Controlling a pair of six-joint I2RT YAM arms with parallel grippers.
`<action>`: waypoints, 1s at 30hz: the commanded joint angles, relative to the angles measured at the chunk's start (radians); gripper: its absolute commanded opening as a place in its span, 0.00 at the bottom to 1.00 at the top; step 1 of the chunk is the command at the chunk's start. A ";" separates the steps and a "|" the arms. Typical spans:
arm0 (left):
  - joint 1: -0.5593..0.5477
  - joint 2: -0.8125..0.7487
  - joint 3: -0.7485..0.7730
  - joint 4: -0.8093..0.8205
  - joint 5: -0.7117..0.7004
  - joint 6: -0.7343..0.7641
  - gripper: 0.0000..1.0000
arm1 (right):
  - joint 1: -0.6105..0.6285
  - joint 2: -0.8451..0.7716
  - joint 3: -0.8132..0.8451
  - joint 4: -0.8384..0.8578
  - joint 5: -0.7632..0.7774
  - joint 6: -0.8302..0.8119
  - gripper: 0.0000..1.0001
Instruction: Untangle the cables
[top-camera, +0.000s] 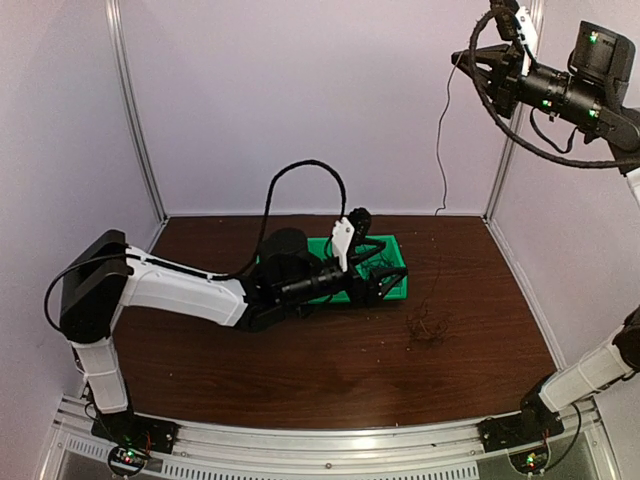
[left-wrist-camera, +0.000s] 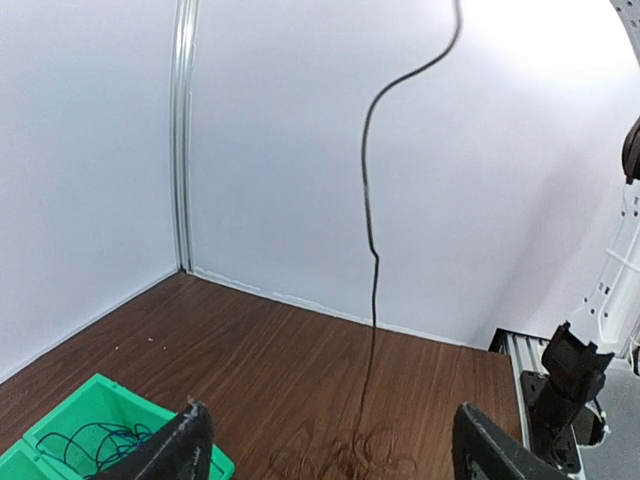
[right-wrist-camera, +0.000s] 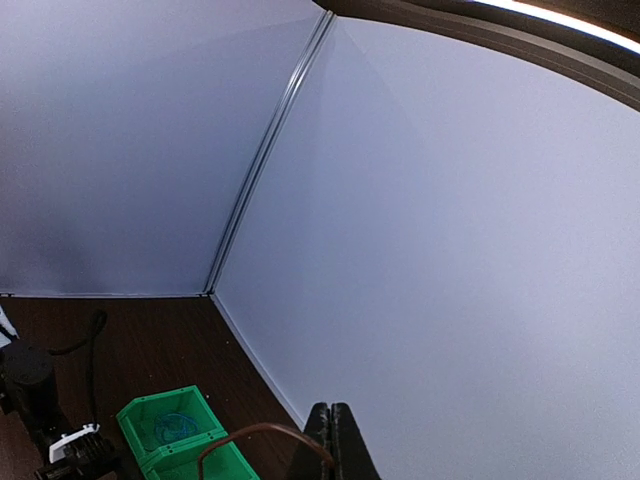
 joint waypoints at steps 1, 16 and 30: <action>-0.008 0.154 0.139 0.149 -0.020 -0.074 0.84 | -0.005 0.013 0.031 0.031 -0.077 0.050 0.00; -0.019 0.497 0.397 0.063 0.095 -0.097 0.27 | -0.005 0.022 0.020 0.046 -0.110 0.071 0.00; 0.018 0.423 0.167 -0.104 0.085 -0.058 0.00 | -0.043 0.107 0.312 0.151 0.372 -0.077 0.00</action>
